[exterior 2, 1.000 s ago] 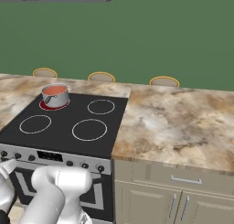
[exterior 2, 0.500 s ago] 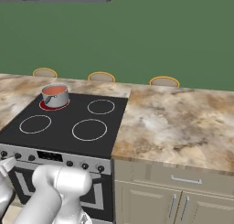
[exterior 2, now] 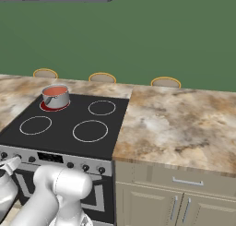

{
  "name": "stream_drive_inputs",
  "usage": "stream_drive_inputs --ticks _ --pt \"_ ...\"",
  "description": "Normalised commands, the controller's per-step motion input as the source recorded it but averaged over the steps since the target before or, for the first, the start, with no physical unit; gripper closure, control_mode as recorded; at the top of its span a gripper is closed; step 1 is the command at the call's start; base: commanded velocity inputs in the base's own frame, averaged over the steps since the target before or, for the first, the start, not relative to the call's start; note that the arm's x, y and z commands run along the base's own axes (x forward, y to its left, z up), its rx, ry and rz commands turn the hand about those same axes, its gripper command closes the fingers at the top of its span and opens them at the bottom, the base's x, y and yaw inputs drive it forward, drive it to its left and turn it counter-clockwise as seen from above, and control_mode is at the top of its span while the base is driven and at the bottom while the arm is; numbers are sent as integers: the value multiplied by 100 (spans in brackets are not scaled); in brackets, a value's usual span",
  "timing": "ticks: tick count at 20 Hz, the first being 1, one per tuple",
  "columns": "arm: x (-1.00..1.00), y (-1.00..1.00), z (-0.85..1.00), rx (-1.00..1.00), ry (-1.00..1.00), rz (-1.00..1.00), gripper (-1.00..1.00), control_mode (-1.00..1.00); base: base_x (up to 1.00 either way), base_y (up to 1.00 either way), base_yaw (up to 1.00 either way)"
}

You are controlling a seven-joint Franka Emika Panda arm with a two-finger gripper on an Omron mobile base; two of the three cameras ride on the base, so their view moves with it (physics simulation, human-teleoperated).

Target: Wait until the marinara sauce is simmered to a deep red color and then turn off the stove.

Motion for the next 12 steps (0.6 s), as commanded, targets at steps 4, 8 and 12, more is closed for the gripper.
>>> stream_drive_inputs --ticks 4,8,12 --pt "21 0 -18 0 0 0 -100 -100 0 0 0" --pt "18 0 -20 0 0 0 -100 -100 0 0 0" --pt "4 3 -17 0 0 0 -100 -100 0 0 0"
